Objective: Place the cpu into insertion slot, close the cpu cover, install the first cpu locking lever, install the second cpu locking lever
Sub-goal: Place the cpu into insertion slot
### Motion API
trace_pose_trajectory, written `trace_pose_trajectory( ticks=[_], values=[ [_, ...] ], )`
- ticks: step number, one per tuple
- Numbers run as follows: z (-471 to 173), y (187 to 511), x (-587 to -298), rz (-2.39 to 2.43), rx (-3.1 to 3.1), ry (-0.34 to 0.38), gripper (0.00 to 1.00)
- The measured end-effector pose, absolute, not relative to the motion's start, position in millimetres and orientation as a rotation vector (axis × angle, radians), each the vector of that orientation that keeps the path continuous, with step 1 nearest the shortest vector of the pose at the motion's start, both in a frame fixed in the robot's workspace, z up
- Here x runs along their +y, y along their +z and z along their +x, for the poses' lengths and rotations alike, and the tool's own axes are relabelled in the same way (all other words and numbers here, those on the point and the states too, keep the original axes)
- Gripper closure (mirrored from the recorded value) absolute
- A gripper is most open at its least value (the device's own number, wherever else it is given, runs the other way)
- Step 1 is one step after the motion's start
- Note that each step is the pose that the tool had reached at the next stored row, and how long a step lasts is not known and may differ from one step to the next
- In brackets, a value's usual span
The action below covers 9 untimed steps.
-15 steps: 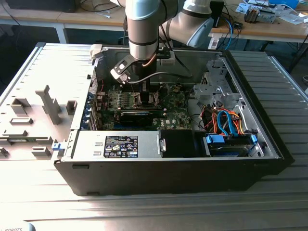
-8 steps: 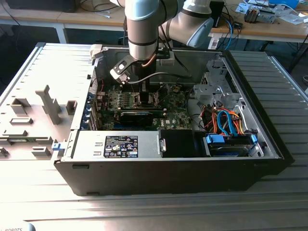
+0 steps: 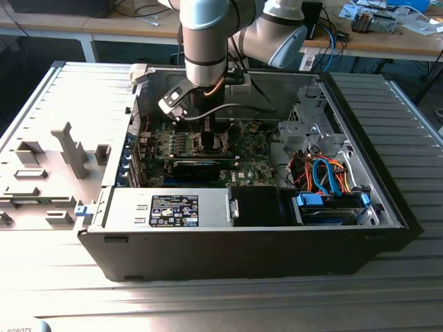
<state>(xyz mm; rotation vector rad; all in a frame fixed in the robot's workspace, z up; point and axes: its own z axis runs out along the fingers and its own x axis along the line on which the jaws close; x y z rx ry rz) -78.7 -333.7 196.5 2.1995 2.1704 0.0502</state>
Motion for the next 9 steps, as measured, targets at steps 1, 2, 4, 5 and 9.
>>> trace_pose_trajectory(
  ticks=[1, 2, 4, 5, 9],
  values=[
    [-78.7, 196.5, -333.7, 2.199, 2.170, 0.050, 0.46],
    [-78.7, 196.5, -333.7, 2.199, 2.170, 0.050, 0.46],
    [-78.6, 196.0, -333.4, 2.200, 2.171, 0.053, 0.45],
    [-78.6, 196.0, -333.4, 2.200, 2.171, 0.052, 0.45],
    [-78.7, 196.3, -333.6, 2.200, 2.171, 0.051, 0.38]
  ],
)
